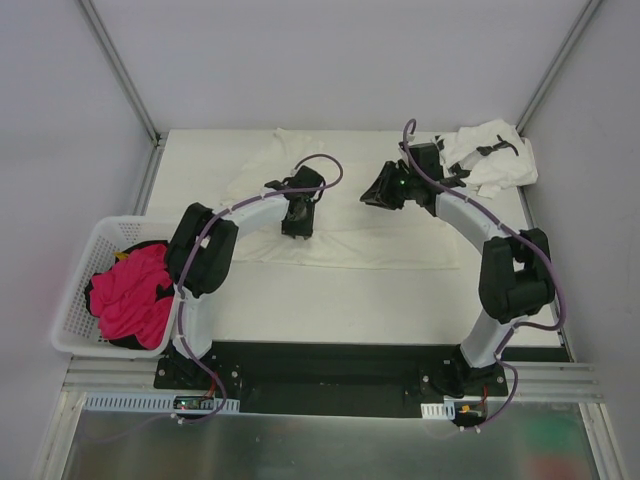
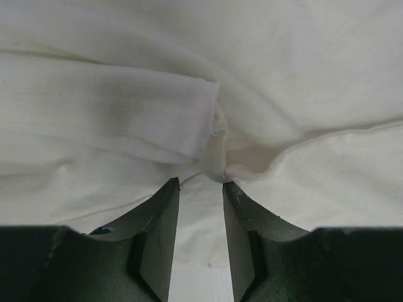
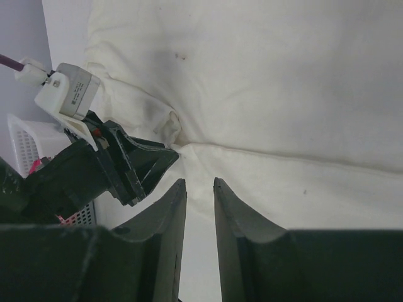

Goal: Fold and stack the t-shirts
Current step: Fold the flattened tshirt in 1/3 of the way

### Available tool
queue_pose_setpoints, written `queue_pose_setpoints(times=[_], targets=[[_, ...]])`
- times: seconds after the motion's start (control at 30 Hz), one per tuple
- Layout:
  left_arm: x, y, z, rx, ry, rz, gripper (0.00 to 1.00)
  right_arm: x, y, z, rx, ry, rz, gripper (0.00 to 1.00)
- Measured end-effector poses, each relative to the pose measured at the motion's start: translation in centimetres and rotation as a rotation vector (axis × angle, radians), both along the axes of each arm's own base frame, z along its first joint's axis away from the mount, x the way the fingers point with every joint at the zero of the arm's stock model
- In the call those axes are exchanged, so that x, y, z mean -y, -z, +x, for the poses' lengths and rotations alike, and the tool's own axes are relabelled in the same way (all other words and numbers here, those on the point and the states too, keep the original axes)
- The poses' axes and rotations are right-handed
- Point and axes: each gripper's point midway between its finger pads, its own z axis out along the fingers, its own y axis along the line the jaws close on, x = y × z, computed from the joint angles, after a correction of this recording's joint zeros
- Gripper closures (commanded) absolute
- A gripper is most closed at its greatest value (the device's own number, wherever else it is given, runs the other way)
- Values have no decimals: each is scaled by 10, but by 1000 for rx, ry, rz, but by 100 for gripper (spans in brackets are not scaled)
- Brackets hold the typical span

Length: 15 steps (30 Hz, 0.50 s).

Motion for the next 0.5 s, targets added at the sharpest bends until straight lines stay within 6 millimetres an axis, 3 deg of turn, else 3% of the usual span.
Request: queue_pose_setpoints(times=[0.2,0.5], targets=[[-3,3,4,10,-6,22,67,4,-9,0,21,7,4,73],[2,-1,36,82,-7,62,67,8,-7,0,17,15,1,73]])
